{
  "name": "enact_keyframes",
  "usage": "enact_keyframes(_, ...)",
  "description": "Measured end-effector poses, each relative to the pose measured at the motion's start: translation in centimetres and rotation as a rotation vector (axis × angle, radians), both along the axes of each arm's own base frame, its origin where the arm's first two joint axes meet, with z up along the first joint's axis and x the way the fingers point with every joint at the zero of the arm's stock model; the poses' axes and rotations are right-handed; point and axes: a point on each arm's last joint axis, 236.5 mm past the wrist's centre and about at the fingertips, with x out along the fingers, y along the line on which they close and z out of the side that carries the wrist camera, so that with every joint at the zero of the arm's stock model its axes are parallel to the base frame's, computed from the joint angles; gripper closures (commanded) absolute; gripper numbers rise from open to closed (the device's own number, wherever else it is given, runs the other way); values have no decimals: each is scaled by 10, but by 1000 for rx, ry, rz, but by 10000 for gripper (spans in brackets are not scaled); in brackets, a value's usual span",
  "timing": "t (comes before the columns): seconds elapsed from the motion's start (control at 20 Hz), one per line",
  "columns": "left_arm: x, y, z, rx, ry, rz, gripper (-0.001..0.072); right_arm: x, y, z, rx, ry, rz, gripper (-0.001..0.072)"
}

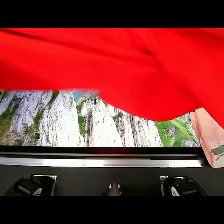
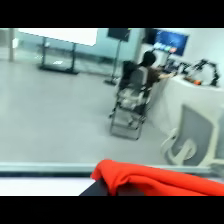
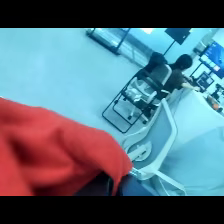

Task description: Fold the shirts.

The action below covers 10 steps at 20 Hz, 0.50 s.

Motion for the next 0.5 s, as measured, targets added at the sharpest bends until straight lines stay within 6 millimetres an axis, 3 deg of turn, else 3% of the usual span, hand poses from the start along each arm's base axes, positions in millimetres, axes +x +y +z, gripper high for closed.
enact_keyframes(0.1,11,7,-45,53,137,44,680,7,-4,-9,-11,43,-22,693)
enact_keyframes(0.2,26,5,-106,111,303,60,680,27,-7,-40,-22,176,-46,693)
enact_keyframes(0.3,39,-1,-178,164,474,54,679,57,-6,-100,-42,396,-66,691)
enact_keyframes(0.5,42,-24,-323,196,769,-11,678,125,5,-247,-78,777,-77,691)
